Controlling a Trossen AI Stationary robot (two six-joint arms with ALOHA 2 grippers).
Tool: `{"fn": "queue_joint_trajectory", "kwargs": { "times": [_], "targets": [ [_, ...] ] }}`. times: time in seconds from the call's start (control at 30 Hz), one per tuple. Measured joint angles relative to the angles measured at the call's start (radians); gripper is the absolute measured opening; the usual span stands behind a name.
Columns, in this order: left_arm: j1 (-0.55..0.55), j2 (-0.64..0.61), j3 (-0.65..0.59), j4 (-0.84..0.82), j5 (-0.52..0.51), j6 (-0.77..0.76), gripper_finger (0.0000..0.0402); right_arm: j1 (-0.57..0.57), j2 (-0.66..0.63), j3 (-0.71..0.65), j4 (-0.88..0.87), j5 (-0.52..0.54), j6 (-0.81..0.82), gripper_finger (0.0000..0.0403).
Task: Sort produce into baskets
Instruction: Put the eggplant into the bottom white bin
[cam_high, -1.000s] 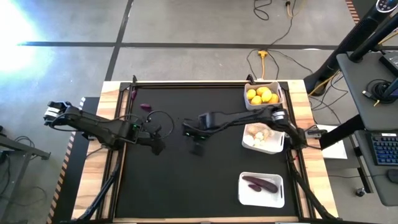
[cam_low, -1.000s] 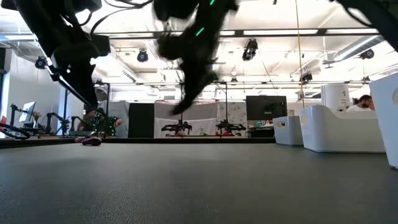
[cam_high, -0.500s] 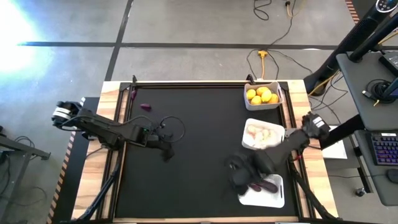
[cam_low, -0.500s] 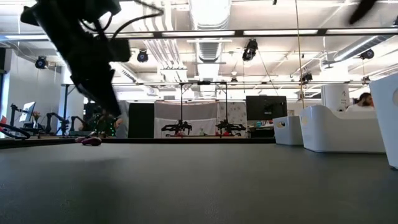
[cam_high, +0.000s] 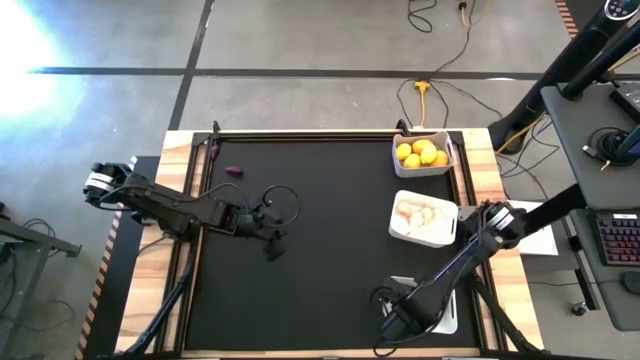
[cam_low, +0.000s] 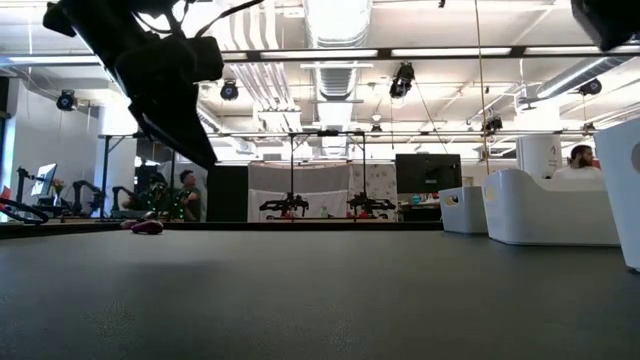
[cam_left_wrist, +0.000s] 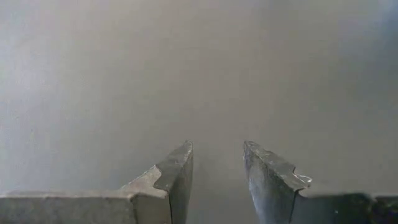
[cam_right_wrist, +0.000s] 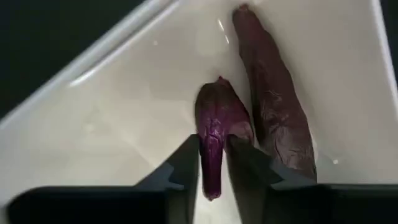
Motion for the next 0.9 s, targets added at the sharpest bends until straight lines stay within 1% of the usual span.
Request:
{"fn": "queue_joint_trajectory", "kwargs": {
  "times": [0.1,0.17,0.3,0.37,0.43,0.47,0.6,0.67,0.77,0.8,0.9],
  "targets": [
    [0.000,0.000,0.000,-0.020,0.000,-0.019,0.0125,-0.018,-0.005,-0.012,-0.005,-0.010,0.001,0.0115],
    [0.000,0.000,0.000,-0.031,0.000,-0.018,0.0125,-0.029,-0.024,-0.005,-0.015,-0.015,-0.027,0.0144],
    [0.007,-0.013,0.000,-0.102,-0.001,-0.007,0.0125,-0.059,-0.102,0.046,-0.059,-0.014,-0.101,0.0191],
    [0.016,-0.023,0.000,-0.149,-0.004,0.016,0.0125,-0.079,-0.150,0.073,-0.078,0.016,-0.117,0.0206],
    [0.028,-0.036,0.000,-0.195,-0.009,0.040,0.0125,-0.093,-0.202,0.095,-0.081,0.117,-0.118,0.0216],
    [0.037,-0.042,0.000,-0.216,-0.011,0.045,0.0125,-0.101,-0.225,0.105,-0.083,0.194,-0.117,0.0219],
    [0.081,-0.073,0.000,-0.284,-0.062,0.046,0.0125,-0.122,-0.310,0.119,-0.068,0.562,-0.118,0.0227],
    [0.110,-0.086,0.000,-0.319,-0.088,0.045,0.0125,-0.131,-0.337,0.119,-0.050,0.712,-0.132,0.0228],
    [0.163,-0.112,0.000,-0.350,-0.087,0.051,0.0125,-0.152,-0.354,0.119,-0.018,0.843,-0.215,0.0228],
    [0.181,-0.120,0.000,-0.362,-0.088,0.055,0.0125,-0.158,-0.355,0.119,-0.008,0.863,-0.255,0.0228],
    [0.252,-0.144,0.001,-0.404,-0.078,0.070,0.0130,-0.187,-0.352,0.119,0.033,0.878,-0.382,0.0232]
  ]
}}
